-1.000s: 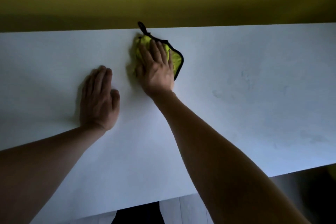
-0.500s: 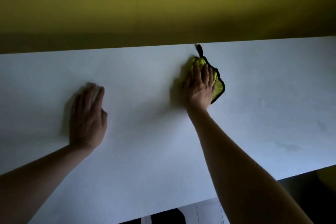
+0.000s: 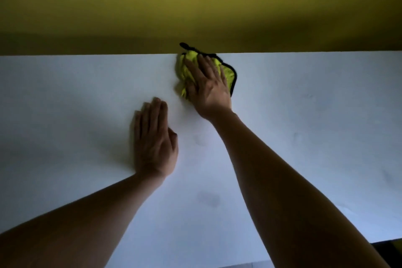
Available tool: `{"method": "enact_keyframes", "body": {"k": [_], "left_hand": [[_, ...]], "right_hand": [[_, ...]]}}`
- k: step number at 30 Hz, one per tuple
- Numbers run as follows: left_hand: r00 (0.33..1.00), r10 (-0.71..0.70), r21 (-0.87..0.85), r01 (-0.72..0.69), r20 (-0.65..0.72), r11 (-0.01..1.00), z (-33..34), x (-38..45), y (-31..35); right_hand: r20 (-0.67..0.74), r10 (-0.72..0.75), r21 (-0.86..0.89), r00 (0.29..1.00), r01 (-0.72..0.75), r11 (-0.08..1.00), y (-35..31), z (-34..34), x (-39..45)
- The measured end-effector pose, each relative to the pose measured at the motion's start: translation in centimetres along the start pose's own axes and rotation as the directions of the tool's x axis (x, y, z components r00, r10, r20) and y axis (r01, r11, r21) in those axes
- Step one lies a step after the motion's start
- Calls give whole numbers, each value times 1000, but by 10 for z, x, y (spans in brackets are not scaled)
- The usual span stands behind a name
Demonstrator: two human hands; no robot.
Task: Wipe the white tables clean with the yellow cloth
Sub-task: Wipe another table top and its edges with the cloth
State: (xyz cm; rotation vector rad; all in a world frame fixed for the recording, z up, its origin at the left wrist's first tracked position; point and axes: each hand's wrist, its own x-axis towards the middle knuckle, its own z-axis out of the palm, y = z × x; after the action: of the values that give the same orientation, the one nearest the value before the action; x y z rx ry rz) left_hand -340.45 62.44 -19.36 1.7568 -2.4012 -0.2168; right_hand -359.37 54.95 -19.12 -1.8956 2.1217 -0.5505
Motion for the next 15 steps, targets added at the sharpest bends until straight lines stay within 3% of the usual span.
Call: {"method": "enact_keyframes", "body": {"k": [3, 8, 13, 15], "left_hand": [[1000, -2, 23, 2, -21, 1000, 3, 1, 1], [1000, -15, -3, 15, -24, 1000, 3, 2, 2], [999, -11, 6, 12, -30, 1000, 3, 1, 1], [1000, -15, 11, 16, -25, 1000, 2, 1, 2]], "right_hand": [[-79, 177, -6, 981, -178, 984, 51, -20, 9], [-138, 439, -54, 888, -449, 892, 137, -62, 5], [-179, 525, -29, 832, -537, 843, 115, -53, 7], [-123, 464, -49, 877, -472, 880, 82, -40, 6]]}}
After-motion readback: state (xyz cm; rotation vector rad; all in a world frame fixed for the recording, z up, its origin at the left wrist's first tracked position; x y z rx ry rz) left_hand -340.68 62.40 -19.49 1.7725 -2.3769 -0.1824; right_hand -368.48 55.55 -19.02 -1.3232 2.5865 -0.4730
